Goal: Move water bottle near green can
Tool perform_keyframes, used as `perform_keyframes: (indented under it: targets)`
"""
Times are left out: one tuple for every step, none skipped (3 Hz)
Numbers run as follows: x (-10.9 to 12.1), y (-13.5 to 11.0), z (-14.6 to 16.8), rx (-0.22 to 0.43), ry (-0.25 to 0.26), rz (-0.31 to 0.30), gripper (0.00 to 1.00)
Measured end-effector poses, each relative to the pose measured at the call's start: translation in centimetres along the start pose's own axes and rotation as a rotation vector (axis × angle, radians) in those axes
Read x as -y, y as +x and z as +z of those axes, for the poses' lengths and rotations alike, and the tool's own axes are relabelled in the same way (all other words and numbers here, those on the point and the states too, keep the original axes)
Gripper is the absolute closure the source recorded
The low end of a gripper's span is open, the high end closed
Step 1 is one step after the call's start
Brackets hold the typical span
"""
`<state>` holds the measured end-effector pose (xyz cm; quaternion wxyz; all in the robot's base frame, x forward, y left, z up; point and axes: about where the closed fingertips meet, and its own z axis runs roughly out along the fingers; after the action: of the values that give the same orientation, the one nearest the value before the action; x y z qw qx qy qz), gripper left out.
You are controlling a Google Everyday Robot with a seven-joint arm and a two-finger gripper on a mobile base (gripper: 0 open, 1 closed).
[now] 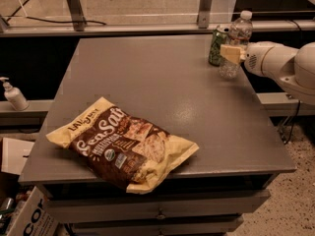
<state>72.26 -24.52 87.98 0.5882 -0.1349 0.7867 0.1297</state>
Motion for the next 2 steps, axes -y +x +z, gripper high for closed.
perform_keyframes:
  targets:
    - [0.00, -0.14, -0.04, 0.000, 0.000, 0.000, 0.36]
    - [-0.01, -0.20, -0.06, 0.000, 0.000, 0.000, 0.12]
